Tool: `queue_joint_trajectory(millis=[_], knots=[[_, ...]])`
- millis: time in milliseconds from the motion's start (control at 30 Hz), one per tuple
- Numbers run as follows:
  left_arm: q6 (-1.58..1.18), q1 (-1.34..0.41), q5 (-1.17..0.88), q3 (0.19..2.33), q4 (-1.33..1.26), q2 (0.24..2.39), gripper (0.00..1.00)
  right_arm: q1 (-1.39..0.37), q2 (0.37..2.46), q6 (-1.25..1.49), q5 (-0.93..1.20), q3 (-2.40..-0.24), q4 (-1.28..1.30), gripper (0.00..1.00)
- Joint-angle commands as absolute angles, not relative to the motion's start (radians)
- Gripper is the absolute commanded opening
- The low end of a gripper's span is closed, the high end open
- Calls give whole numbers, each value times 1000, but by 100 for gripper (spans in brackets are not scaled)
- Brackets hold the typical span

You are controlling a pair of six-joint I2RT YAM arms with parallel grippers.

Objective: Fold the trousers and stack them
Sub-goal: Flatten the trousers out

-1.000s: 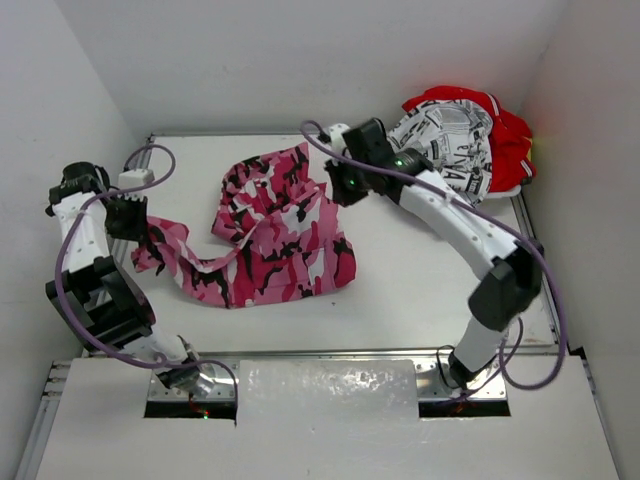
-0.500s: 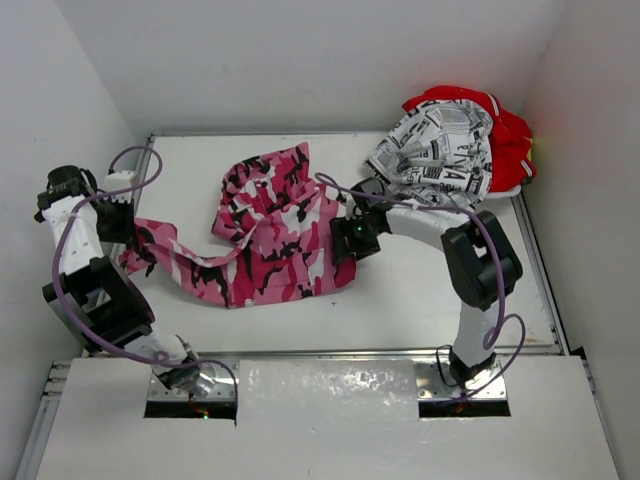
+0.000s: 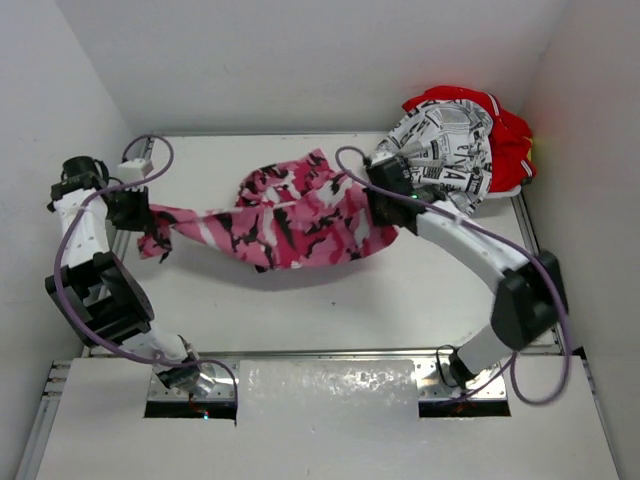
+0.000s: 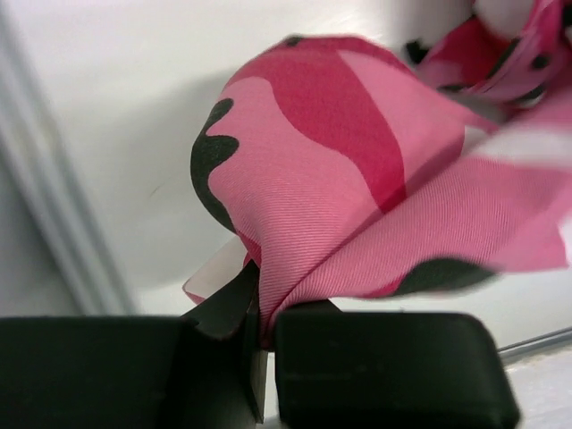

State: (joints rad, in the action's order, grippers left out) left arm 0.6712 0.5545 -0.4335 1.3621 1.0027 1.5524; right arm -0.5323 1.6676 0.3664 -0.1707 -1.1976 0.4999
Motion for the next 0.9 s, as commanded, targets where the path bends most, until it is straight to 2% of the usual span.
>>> queue_joint_trajectory(millis=[0, 67, 167, 233, 300, 333, 367, 400, 433, 567, 700, 767, 833, 867], knots=[[602, 485, -578, 1379, 930, 1554, 0, -579, 1473, 149, -653, -1288, 486, 0], [580, 472, -600, 1355, 897, 1557, 0, -737, 1524, -77, -684, -1380, 454, 0], [577, 472, -585, 1336, 896, 1565, 0, -912, 1730, -164, -542, -1539, 601, 0], [598, 474, -555, 1327, 902, 1559, 0, -1003, 1842, -204, -369, -1604, 734, 1], [620, 474, -534, 1316, 907, 1557, 0, -1055, 2003, -212, -234, -1725, 870, 15], [626, 472, -531, 1313, 910, 1559, 0, -1063, 2079, -207, -185, -1800, 909, 34], [632, 474, -520, 1309, 911, 1560, 0, -1068, 2100, -193, -152, -1819, 934, 40], [637, 474, -512, 1305, 913, 1568, 0, -1071, 2095, -175, -108, -1822, 928, 53], [637, 474, -512, 1305, 913, 1569, 0, -1071, 2079, -170, -100, -1812, 914, 60], [640, 474, -500, 1298, 908, 1580, 0, -1062, 1929, -150, -95, -1721, 783, 84], [640, 474, -483, 1299, 904, 1588, 0, -933, 1777, 37, 79, -1617, 674, 85], [643, 474, -473, 1299, 904, 1591, 0, -829, 1642, 124, 243, -1504, 529, 81], [646, 476, -465, 1299, 904, 1594, 0, -775, 1551, 208, 294, -1326, 448, 78], [647, 476, -462, 1299, 904, 1597, 0, -732, 1479, 248, 287, -1275, 410, 74]])
